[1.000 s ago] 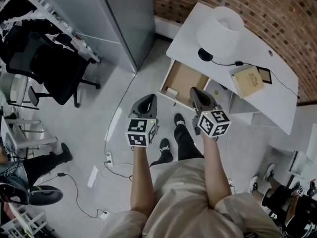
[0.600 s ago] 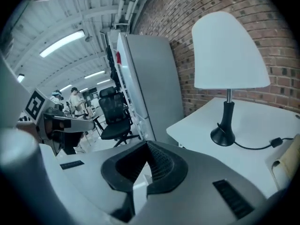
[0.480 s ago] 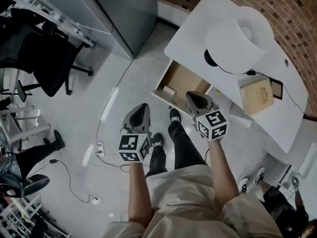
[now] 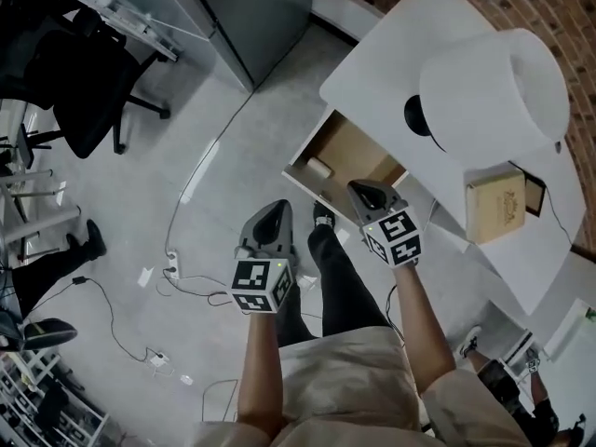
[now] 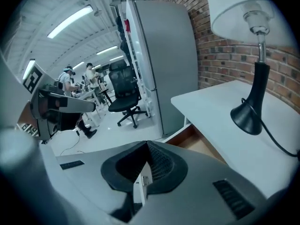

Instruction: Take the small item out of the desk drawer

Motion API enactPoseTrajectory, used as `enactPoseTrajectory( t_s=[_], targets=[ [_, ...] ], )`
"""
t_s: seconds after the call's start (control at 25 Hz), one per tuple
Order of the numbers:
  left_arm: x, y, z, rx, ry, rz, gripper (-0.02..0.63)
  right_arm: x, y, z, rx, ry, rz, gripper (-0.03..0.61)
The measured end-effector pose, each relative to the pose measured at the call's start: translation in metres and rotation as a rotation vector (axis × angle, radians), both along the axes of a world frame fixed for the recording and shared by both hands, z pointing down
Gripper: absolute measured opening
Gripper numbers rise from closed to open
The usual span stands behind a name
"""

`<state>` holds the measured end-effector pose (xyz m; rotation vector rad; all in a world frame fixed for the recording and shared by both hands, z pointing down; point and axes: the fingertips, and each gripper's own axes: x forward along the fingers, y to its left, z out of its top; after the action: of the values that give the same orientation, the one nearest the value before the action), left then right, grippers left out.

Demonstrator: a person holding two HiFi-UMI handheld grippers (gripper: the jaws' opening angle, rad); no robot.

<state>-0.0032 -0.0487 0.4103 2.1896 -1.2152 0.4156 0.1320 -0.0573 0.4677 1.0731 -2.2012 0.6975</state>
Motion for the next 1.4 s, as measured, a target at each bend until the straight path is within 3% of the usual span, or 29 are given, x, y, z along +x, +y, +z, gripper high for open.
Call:
enactPoseTrajectory(
  t_s=[0.12, 0.56, 0.88, 1.4],
  targets=[
    [0.006, -0.002, 0.021, -0.018, -0.003, -0.006, 0.017, 0.002, -0.002, 0.022, -0.033, 0.015, -0.037, 0.025],
    [0.016, 0.012, 0.082, -0.083, 0.005, -0.157, 0.016, 0.003, -0.006, 0.107, -0.143, 0.058, -0.154, 0.025],
    [0.020, 0.013, 0.115, -0.084, 0.045, -0.205, 0.017, -0.004, -0.009, 0.139, -0.164, 0.115, -0.262, 0.025],
    [0.014, 0.028, 0.159, -0.092, 0.008, -0.100, 0.017, -0.023, -0.014, 0.211, -0.253, 0.135, -0.267, 0.026]
  ],
)
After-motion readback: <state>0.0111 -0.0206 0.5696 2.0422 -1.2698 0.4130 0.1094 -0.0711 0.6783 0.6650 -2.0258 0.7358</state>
